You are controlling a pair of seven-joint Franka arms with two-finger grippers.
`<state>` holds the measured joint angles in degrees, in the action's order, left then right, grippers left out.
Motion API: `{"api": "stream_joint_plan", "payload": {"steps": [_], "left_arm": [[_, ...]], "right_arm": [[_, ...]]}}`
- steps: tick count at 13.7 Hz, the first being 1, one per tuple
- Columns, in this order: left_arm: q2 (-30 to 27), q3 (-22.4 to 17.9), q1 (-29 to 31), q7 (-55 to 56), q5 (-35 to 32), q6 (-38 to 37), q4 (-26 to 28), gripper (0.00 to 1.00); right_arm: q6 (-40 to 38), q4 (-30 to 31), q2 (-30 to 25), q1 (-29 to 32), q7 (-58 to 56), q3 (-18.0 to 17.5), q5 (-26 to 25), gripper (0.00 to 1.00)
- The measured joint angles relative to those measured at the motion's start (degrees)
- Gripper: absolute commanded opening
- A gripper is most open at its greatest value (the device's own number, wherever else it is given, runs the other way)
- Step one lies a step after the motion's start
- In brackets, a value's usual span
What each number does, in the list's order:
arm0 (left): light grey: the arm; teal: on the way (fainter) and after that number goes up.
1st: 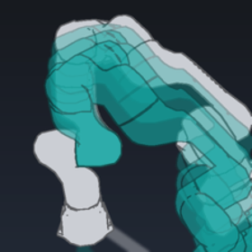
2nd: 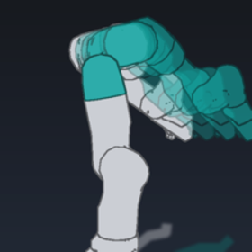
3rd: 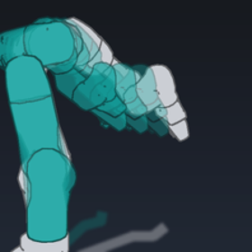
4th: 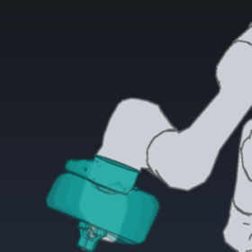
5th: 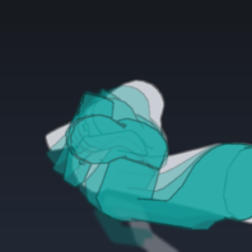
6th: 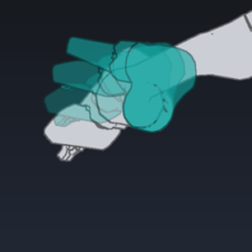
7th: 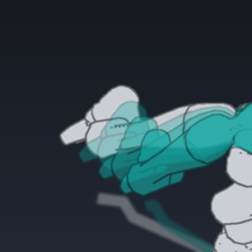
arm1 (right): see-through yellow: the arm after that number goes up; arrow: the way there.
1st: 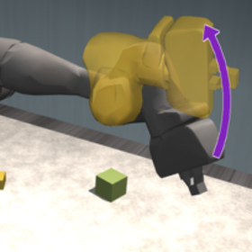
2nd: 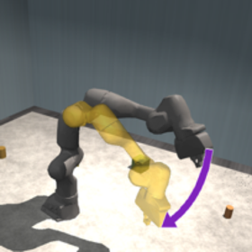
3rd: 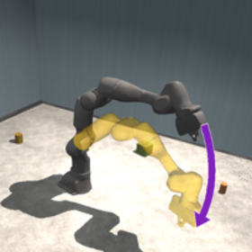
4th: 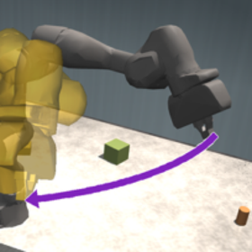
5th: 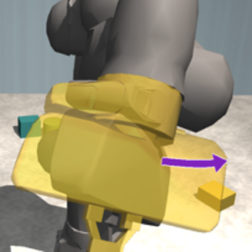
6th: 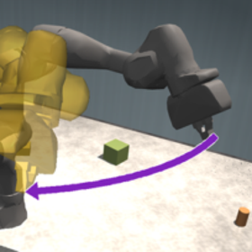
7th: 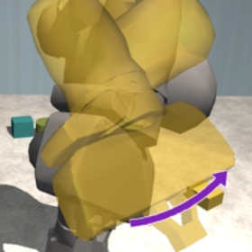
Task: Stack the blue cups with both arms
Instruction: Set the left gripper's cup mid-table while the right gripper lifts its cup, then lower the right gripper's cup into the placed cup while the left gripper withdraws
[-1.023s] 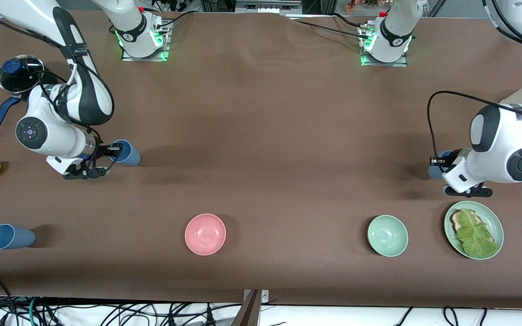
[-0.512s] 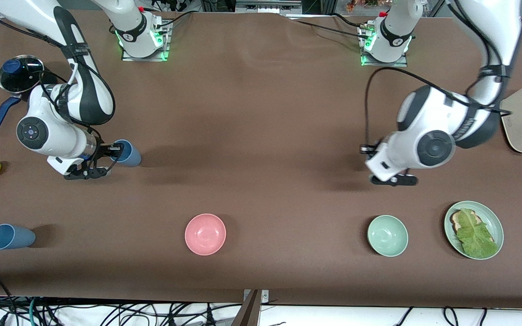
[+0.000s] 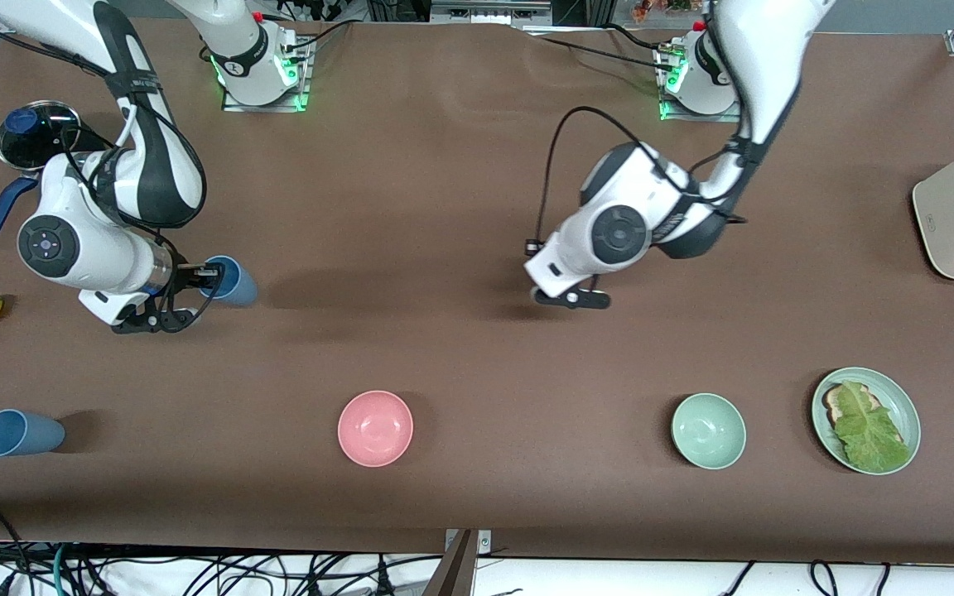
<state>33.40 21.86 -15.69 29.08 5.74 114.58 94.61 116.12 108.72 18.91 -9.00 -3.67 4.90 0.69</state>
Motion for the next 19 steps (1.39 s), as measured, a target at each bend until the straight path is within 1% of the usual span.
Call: {"api": "stream_joint_plan", "payload": {"steps": [1, 2, 3, 4, 6, 8, 9, 11, 13, 14, 17, 19], "left_arm": [[1.10, 0.01, -0.81, 0.06, 0.00, 1.90, 0.00, 0.00], [1.94, 0.00, -1.25, 0.06, 0.01, 3.17, -0.03, 0.42], [2.23, 0.06, -1.45, 0.06, 0.07, 3.53, -0.30, 0.97], [2.23, 0.04, -1.47, 0.05, 0.07, 3.54, -0.46, 1.00], [2.18, 0.01, -1.44, 0.04, 0.07, 3.61, -0.81, 1.00], [1.21, 0.02, -1.42, 0.04, 0.07, 3.00, -2.28, 1.00], [-0.19, 0.02, -1.38, 0.06, 0.07, 1.01, -3.27, 1.00], [-4.73, -0.35, -0.62, 0.17, 0.07, -6.13, -5.59, 1.00], [-8.95, -1.10, 2.42, 0.30, 0.06, -14.72, -8.73, 1.00], [-10.12, -1.44, 4.72, 0.28, -0.21, -17.99, -10.40, 1.00], [-10.70, -1.64, 12.24, -1.71, -3.75, -23.51, -14.46, 1.00], [-10.75, -1.71, 15.30, -6.25, -5.05, -25.58, -15.52, 1.00]], "right_arm": [[-0.82, -1.31, -0.02, -0.54, 0.70, -0.04, 0.00, 0.00], [-2.04, -2.92, -0.03, -1.27, 1.67, -0.08, 0.00, 0.00], [-3.79, -5.03, -0.06, -2.28, 3.08, -0.14, 0.00, 0.00], [-5.73, -7.51, -0.08, -3.53, 4.73, -0.20, 0.00, 0.00], [-10.48, -13.18, -0.09, -6.49, 8.15, -0.34, 0.02, 0.00], [-15.12, -18.23, 0.27, -9.15, 11.21, -0.41, 0.64, 0.00], [-16.74, -20.38, 0.72, -10.32, 13.11, -0.43, 2.18, 0.00], [-18.29, -23.91, 2.03, -12.73, 17.68, -0.47, 6.20, 0.00], [-18.43, -26.34, 3.43, -16.28, 24.03, -0.55, 7.78, 0.00], [-18.42, -27.68, 4.25, -18.75, 28.37, -0.62, 7.94, 0.00], [-17.94, -32.41, 7.48, -26.93, 41.02, -0.82, 8.02, 0.00], [-15.44, -35.95, 10.29, -32.52, 49.78, -0.88, 8.03, 0.00]]}}
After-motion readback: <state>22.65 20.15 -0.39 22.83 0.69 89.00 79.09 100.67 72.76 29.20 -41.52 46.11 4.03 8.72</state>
